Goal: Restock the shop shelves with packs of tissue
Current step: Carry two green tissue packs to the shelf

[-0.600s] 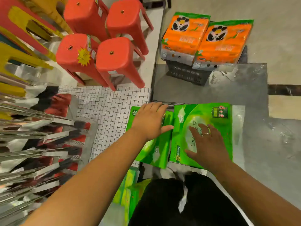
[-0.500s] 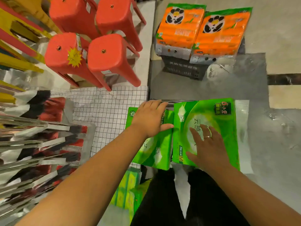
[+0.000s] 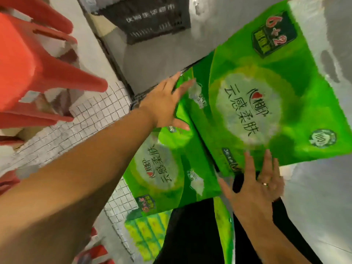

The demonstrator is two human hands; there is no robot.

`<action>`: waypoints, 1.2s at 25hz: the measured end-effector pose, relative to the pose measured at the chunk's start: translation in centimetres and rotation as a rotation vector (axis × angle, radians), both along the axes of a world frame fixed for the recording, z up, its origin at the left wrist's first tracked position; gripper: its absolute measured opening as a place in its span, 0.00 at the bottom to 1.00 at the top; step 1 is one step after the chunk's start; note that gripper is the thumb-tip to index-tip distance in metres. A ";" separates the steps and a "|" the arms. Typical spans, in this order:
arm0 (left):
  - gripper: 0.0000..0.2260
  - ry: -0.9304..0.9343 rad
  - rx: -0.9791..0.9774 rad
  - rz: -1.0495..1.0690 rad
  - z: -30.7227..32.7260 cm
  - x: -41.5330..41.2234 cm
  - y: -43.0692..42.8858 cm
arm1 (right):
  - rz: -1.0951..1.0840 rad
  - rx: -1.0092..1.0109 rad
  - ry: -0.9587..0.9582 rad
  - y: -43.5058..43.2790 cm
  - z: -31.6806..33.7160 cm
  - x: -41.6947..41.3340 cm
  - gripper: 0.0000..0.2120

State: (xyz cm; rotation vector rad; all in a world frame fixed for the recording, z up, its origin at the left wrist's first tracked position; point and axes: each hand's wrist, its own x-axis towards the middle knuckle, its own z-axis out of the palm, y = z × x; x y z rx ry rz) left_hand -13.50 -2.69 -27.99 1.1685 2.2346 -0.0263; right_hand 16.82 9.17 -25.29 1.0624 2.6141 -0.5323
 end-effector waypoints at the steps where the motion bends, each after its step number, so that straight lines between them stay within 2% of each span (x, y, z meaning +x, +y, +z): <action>1: 0.59 -0.040 0.035 -0.010 -0.9 -0.3 0.6 | -0.103 -0.055 -0.005 -0.6 0.2 0.8 0.43; 6: 0.60 -0.152 0.174 0.063 -2.6 -0.7 0.8 | -0.643 -0.462 -0.047 -2.4 0.0 1.8 0.57; 9: 0.59 -0.224 0.222 0.132 -2.3 -0.4 0.9 | -0.724 -0.736 0.019 -3.2 -1.7 0.0 0.65; 12: 0.58 -0.244 0.224 0.170 -1.9 -0.3 1.0 | -0.917 -0.792 0.113 -4.4 -4.1 -1.2 0.62; 15: 0.57 -0.227 0.228 0.153 -2.0 -0.5 0.9 | -1.192 -0.885 0.083 -6.4 -4.7 -1.8 0.72; 16: 0.57 -0.223 0.235 0.137 -2.1 -0.8 0.8 | -1.238 -0.886 0.113 -6.7 -4.9 -2.0 0.71; 19: 0.54 -0.181 0.271 0.056 -2.4 -1.9 0.2 | -1.232 -0.782 0.284 -5.7 -5.0 -3.7 0.59; 22: 0.53 -0.185 0.273 0.016 -2.2 -2.8 -0.1 | -1.210 -0.740 0.344 -4.8 -4.7 -4.2 0.52; 24: 0.54 -0.252 0.294 0.107 -1.8 -2.9 -0.5 | -1.239 -0.755 0.358 -4.2 -4.4 -3.7 0.48; 27: 0.56 -0.376 0.287 0.400 -1.8 -3.4 -0.4 | -1.292 -0.767 0.408 -3.7 -5.4 -3.8 0.45; 30: 0.50 -0.485 0.187 0.371 -2.5 -4.0 0.5 | -1.318 -0.766 0.432 -3.6 -6.5 -4.3 0.48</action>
